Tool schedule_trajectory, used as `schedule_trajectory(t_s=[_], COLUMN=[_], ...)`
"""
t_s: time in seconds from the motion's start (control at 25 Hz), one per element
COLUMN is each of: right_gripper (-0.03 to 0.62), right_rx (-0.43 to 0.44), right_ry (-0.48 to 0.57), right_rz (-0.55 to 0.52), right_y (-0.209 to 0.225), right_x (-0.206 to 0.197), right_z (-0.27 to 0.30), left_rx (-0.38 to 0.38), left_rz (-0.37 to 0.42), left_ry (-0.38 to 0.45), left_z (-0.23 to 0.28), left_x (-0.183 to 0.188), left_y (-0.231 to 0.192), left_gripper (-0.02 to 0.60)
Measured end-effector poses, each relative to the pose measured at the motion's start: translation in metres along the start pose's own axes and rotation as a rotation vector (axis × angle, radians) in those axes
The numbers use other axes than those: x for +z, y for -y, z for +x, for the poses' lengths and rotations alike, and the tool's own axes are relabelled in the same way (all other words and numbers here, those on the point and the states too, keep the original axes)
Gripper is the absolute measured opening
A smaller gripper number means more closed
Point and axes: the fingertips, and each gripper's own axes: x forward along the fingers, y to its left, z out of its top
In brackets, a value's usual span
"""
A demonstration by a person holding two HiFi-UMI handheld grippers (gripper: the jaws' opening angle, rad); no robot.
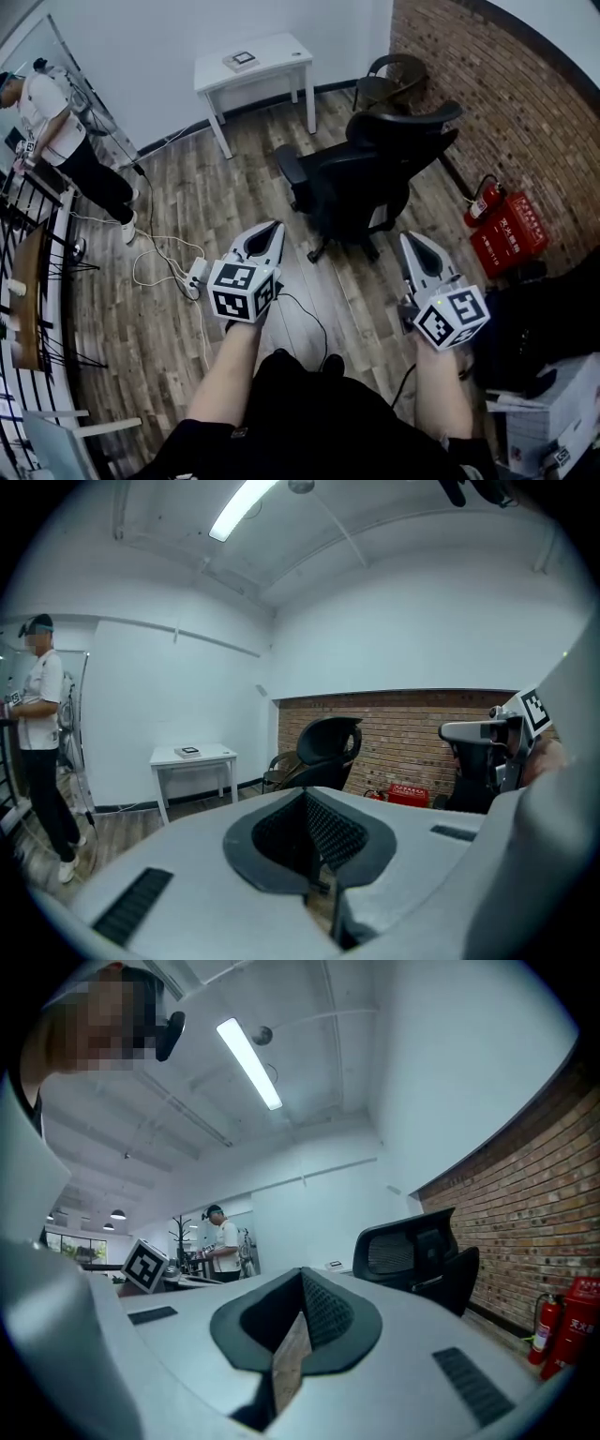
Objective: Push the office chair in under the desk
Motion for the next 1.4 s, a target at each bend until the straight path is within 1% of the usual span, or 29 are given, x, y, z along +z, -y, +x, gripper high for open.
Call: schedule_trajectory(t_s=[0.12,0.28,0.48,0.72,0.92,1.04,1.2,1.4], right_gripper=[0.003,0.003,0.005,0.005,0.006,0.006,0.006,0.006], right_rx=[0.026,-0.011,-0.055,-0.071,-0.094,-0.105,-0.132,-0.134], right_ry=[-0.011,-0.036,-0.060,-0.080,-0.079,-0.104,-0.138,-0.187], right_rz=[0.028,0.069,0.103,0.123,0.099,0.086,0.055,0.047], right_y=[0.005,0.025,0.052,0.087,0.145,0.182,0.229,0.273], right_x=[-0.006,-0.020,-0.035,-0.047,-0.038,-0.035,-0.033,-0.036], right_z=[-0.019,-0.039,-0.039,-0.014,0.021,0.046,0.085,0.120], left_rx=[-0.024,-0.053,-0.073,-0.099,-0.138,-0.147,-0.136,-0.114], left_rz=[-0.002,-0.007,-0.015,-0.031,-0.094,-0.107,-0.117,-0.149], left_ry=[-0.011,-0.029,-0.043,-0.063,-0.041,-0.056,-0.068,-0.114], left_z=[0.007,0.021,0.047,0.101,0.160,0.193,0.240,0.280], left_x=[-0.007,-0.015,-0.020,-0.023,-0.011,-0.016,-0.018,-0.028], left_y=[0.027,0.049,0.056,0.056,0.054,0.053,0.046,0.042], left_gripper=[0.011,0.011,0.011,0.011,0.012,0.012,0.011,0.012])
